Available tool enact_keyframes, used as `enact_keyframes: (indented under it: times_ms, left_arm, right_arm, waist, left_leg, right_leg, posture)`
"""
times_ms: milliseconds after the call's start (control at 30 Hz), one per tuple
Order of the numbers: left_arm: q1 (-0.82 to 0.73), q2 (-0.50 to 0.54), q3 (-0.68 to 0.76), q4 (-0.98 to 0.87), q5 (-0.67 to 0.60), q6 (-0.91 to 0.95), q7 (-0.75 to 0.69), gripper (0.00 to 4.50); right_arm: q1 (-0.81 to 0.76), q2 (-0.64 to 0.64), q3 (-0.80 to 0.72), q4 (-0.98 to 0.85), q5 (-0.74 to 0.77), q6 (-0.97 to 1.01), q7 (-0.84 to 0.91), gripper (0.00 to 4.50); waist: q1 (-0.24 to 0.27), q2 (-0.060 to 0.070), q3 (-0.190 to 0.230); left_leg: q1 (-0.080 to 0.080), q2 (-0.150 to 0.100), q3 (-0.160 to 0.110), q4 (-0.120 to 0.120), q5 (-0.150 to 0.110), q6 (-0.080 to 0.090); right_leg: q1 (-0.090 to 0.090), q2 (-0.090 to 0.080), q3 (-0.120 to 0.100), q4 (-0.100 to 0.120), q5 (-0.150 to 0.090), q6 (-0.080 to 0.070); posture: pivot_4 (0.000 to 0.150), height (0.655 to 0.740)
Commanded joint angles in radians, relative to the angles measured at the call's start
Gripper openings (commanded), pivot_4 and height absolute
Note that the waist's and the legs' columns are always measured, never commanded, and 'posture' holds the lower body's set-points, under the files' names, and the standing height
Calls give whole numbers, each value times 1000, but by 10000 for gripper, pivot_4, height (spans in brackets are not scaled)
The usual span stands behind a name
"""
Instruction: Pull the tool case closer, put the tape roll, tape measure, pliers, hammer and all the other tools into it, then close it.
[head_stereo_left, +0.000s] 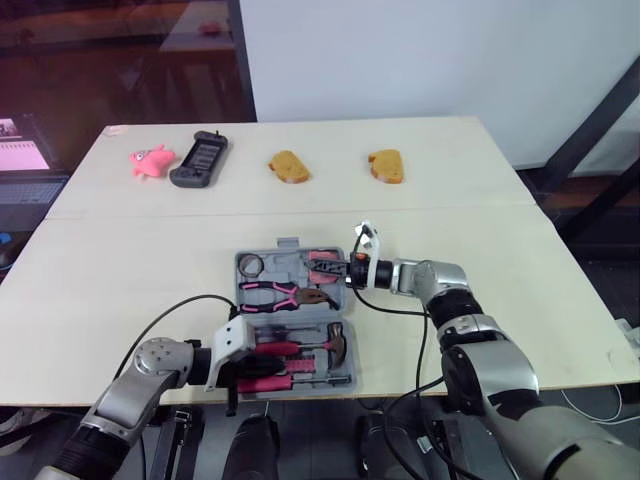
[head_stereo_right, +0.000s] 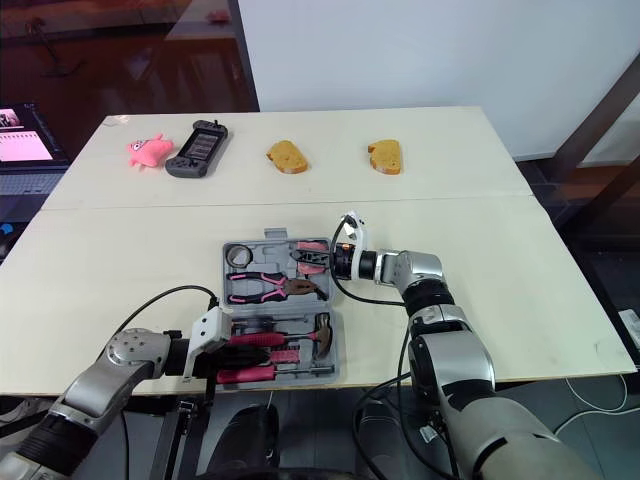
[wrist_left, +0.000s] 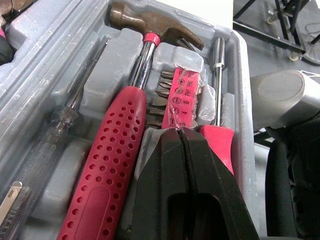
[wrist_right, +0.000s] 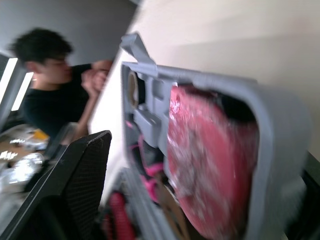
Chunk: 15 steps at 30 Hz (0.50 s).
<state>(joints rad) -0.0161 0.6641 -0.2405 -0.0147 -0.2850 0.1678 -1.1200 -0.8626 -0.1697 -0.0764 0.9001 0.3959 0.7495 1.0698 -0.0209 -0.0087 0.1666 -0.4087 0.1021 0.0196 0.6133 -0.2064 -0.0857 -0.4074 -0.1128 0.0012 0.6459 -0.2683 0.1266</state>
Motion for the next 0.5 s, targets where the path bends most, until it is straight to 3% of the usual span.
enact_keyframes:
  times_ms: [33, 367, 500]
  left_arm:
    - [25, 12, 57, 80, 15, 64, 64, 0]
    - [88, 18, 286, -91, -229, 109, 29, 0]
    - [119, 115, 455, -101, -336, 244, 6, 0]
  right_arm:
    - [-17, -18, -18, -123, 50, 3, 70, 44597]
    - [151, -107, 92, -527, 72, -7, 200, 44597]
    - [203, -135, 130, -641, 92, 19, 214, 44597]
  waist:
    - [0, 0, 0]
    - [5, -1, 3]
    - [2, -3, 4]
  left_leg:
    - [0, 0, 0, 0, 0, 0]
    - [-4, 0, 0, 0, 0, 0]
    - [-4, 0, 0, -1, 0, 0]
  right_leg:
    - [0, 0, 0, 0, 0, 0]
    - [-4, 0, 0, 1, -2, 1]
    - [-4, 0, 0, 0, -3, 0]
  posture:
    - [1500, 7207]
    - [1500, 7207]
    - [1500, 7207]
